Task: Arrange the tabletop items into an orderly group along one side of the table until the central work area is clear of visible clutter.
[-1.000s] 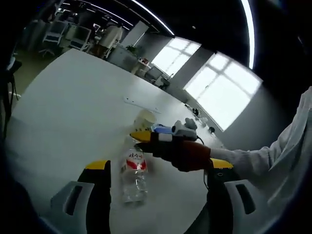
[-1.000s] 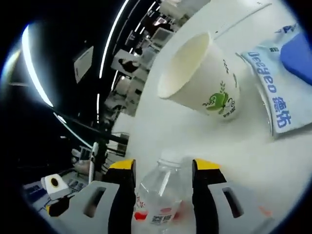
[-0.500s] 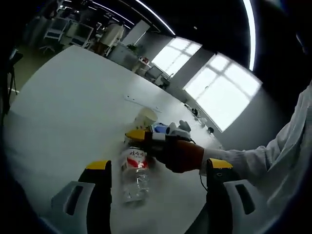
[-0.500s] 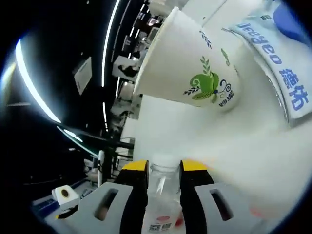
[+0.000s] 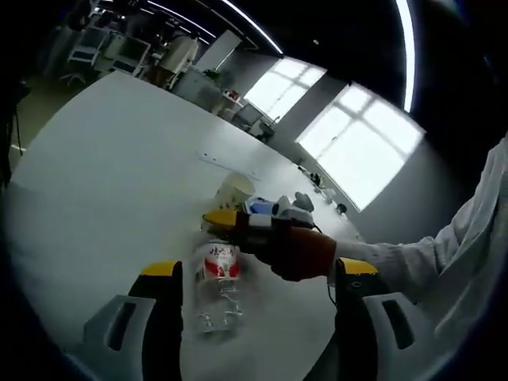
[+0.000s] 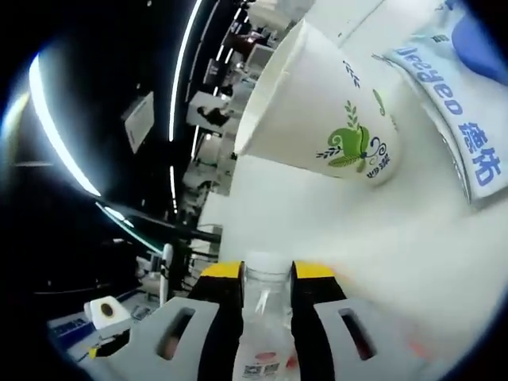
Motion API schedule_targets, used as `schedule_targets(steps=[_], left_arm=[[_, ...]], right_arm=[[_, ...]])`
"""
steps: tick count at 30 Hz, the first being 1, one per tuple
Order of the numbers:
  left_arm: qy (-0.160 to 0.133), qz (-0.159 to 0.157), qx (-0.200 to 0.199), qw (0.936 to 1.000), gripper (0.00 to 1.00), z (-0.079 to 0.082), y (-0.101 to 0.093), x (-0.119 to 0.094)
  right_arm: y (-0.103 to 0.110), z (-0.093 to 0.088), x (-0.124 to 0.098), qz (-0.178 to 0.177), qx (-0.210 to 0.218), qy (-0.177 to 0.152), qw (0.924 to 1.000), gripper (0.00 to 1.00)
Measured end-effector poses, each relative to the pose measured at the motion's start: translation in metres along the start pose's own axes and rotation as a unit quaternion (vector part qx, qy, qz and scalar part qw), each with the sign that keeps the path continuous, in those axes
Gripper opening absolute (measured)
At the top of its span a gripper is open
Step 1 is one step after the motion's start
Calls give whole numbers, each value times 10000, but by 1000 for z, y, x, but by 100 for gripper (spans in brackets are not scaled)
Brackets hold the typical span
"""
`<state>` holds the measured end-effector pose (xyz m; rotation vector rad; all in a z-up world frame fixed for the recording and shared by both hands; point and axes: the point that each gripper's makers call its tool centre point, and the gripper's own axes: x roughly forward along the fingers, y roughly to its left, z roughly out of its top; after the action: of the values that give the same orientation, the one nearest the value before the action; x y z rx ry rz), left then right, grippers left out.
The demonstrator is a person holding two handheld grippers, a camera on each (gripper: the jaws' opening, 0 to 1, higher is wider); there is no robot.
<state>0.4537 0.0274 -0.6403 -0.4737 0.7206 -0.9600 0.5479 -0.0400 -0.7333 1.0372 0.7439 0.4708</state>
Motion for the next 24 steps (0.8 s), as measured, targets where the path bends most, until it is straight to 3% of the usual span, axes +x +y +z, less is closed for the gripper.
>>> schedule_targets(steps=[15, 21, 24], left_arm=[[-80, 40, -109, 9999, 80, -1, 11, -6], [113, -2, 15, 9999, 79, -7, 15, 3], [251, -25, 93, 9996, 79, -12, 21, 13]], right_arm=[[22, -1, -13, 63, -533, -102, 9985, 19], [33, -2, -18, 87, -829, -130, 9964, 19], [49, -7, -22, 167, -1153, -135, 9931, 19]])
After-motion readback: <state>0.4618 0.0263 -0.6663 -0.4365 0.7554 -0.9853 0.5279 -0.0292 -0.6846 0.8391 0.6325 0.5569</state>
